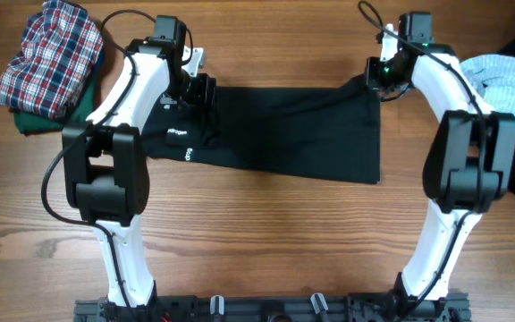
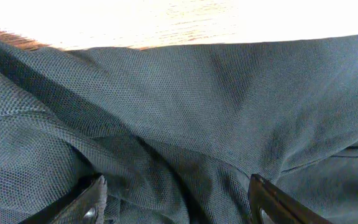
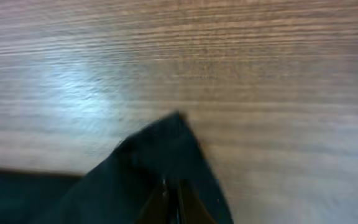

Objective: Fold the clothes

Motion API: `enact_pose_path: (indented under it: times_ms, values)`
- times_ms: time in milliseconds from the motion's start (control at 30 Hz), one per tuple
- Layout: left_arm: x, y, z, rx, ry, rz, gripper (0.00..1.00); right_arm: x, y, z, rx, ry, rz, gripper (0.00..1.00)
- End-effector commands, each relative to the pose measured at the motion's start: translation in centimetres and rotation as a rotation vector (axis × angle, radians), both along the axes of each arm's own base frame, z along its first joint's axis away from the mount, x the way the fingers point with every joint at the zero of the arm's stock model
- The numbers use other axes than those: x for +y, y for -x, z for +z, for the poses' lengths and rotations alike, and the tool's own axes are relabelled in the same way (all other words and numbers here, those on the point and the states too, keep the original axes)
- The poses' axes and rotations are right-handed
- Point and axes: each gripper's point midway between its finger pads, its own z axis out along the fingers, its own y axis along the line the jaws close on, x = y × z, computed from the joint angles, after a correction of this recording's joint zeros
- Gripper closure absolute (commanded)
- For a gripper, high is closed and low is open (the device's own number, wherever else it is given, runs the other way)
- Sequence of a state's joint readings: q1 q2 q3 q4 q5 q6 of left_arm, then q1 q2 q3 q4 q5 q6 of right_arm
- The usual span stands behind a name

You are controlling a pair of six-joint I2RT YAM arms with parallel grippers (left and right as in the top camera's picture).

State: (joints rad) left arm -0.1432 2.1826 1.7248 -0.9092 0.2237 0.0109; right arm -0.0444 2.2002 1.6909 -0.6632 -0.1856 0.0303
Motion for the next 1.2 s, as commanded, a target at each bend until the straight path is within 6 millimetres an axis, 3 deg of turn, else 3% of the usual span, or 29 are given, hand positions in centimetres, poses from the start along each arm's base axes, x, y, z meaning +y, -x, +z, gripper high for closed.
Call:
enact_pose_path:
  times_ms: [0, 200, 233, 267, 333, 667, 733, 900, 1167]
  values:
    - [0.5, 0.2, -0.8, 0.013, -0.021, -0.005, 0.28, 0.2, 0.2, 4.6, -0.055, -0.010, -0.033, 0.96]
    - [0.6, 0.1, -0.8, 0.010, -0.028, -0.004, 0.28, 0.3, 1.0, 6.0, -0.052, -0.019, -0.048, 0.96]
    - [0.6, 0.1, -0.8, 0.010, -0.027, -0.003, 0.27, 0.2, 0.9, 5.7, -0.050, -0.020, -0.048, 0.79]
    - [0.6, 0.1, -0.8, 0.010, -0.027, -0.003, 0.27, 0.2, 0.7, 5.3, -0.051, -0.017, -0.044, 0.69]
    - [0.6, 0.1, -0.8, 0.009, -0.027, -0.003, 0.27, 0.4, 0.3, 4.7, -0.056, -0.015, -0.036, 0.61]
    - [0.6, 0.1, -0.8, 0.010, -0.027, -0.003, 0.27, 0.6, -0.8, -0.4, -0.013, -0.030, -0.034, 0.57]
    - [0.6, 0.1, -0.8, 0.011, -0.027, -0.003, 0.27, 0.7, -0.5, -1.1, 0.006, -0.038, -0.036, 0.50]
    - [0.6, 0.1, -0.8, 0.010, -0.027, -0.003, 0.27, 0.7, -0.2, -1.4, 0.027, -0.043, -0.059, 0.33]
    - [0.6, 0.1, -0.8, 0.011, -0.027, -0.003, 0.27, 1.6, 0.3, -3.2, 0.070, -0.038, -0.066, 0.34]
